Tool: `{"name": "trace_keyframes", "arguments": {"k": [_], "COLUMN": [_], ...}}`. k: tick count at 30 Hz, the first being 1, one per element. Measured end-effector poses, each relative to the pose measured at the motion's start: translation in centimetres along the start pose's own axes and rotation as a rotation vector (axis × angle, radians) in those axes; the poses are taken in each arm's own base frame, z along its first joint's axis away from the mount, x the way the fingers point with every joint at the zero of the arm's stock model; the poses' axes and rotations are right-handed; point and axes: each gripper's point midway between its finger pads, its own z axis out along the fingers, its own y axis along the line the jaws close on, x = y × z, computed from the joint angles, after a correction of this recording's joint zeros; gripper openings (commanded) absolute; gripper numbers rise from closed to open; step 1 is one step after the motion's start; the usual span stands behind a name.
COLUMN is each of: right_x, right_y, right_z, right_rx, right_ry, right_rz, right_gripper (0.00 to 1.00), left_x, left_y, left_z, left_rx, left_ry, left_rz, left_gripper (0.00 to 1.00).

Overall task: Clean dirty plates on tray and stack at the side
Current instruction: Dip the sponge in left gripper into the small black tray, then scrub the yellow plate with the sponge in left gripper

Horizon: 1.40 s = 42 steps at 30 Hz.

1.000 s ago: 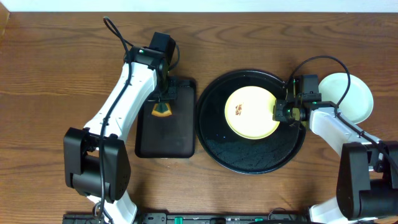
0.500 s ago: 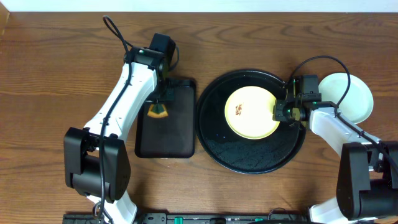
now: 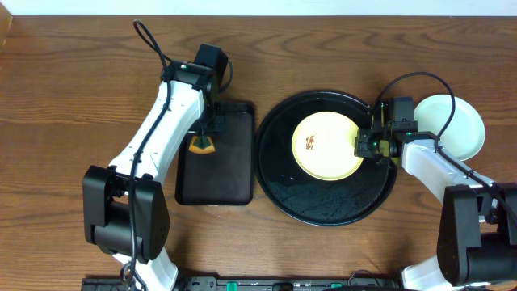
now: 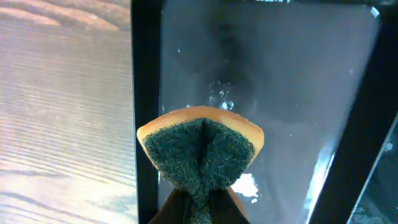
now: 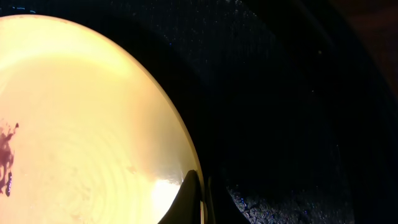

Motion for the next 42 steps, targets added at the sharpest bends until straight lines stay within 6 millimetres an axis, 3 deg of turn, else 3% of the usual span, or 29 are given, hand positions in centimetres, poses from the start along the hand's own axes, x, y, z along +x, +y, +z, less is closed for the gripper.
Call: {"name": "trace_keyframes", "arguments": {"k": [13,18,24,29,33,39,42], "right_x": [0.0,0.0,0.0,0.0,0.0,0.0,0.0], "right_y": [0.0,0.0,0.0,0.0,0.0,0.0,0.0], "right_z": [0.0,0.0,0.0,0.0,0.0,0.0,0.0], "right_rx": [0.000,0.000,0.000,0.000,0.000,0.000,0.000], "right_ry": [0.000,0.000,0.000,0.000,0.000,-0.001,0.000], "right_rz": [0.000,0.000,0.000,0.000,0.000,0.000,0.000], "right_gripper": [0.02,0.01,0.01,0.01,0.01,0.01,0.01], "left_x": [-1.7,-3.3,-4.0,-2.5,-1.3,0.6,1.5], "left_y": [0.6,-0.7,-6.8,-12.4,-17.2,-22.3,-24.3], "left_z": [-2.9,-4.3,-5.5,-5.8,-3.9,0.0,1.0], "left_rx": [-0.023,0.019,0.173,0.277,0.322,0.342,0.354], "left_ry": [-0.057,-0.128,-0.206,-0.210,-0.191,-0.152,-0.158], "left_rz": [0.025,0.030,0.112,0.210,0.293,0.386,0.424], "left_gripper": [0.07,0.07,0.08,0.07,0.07,0.07,0.07]}}
